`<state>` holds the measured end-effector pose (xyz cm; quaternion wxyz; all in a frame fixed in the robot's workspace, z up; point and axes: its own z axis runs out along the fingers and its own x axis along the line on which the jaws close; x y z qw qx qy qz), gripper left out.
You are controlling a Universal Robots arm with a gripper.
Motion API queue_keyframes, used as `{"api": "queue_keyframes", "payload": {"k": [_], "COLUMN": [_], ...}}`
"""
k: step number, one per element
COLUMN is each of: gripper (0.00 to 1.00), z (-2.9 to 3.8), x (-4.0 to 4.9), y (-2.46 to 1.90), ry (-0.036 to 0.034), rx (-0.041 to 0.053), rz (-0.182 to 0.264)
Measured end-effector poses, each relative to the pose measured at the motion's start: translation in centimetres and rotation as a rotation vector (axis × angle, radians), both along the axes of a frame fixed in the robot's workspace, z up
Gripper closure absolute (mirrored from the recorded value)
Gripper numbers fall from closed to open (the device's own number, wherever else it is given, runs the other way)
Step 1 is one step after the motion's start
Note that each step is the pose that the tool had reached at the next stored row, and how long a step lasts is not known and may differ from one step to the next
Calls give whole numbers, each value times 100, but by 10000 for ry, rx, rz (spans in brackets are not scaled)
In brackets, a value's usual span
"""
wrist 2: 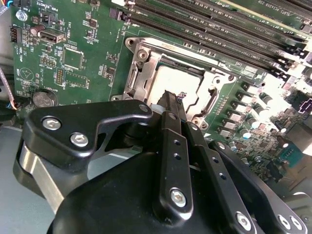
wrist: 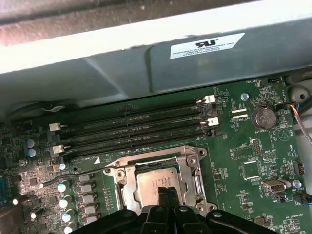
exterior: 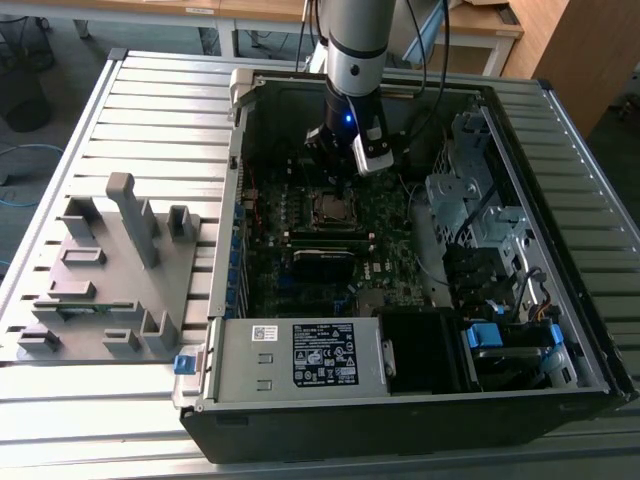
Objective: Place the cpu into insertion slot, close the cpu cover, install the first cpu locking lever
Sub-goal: 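Place the cpu into insertion slot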
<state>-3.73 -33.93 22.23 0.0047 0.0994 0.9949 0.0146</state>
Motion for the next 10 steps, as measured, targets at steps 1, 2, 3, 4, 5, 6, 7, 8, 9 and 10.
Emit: {"api": "queue_keyframes", "payload": {"k": [1, 2, 3, 4, 5, 6, 7, 8, 9, 10], "gripper": [90, 90, 90, 90, 90, 90, 90, 90, 90, 90], "z": [0, -1, -2, -3, -4, -4, -5, -5, -5, -5], "x": [0, 0, -1, -1, -1, -1, -1, 0, -1, -1], "y": [0, 0, -1, 0, 0, 0, 0, 0, 0, 0], "ry": [0, 0, 0, -1, -1, 0, 0, -1, -1, -1], "rx": [0, -1, 0, 1, 0, 0, -1, 1, 1, 0], "rz": [0, 0, 13, 49, 90, 113, 116, 127, 132, 132]}}
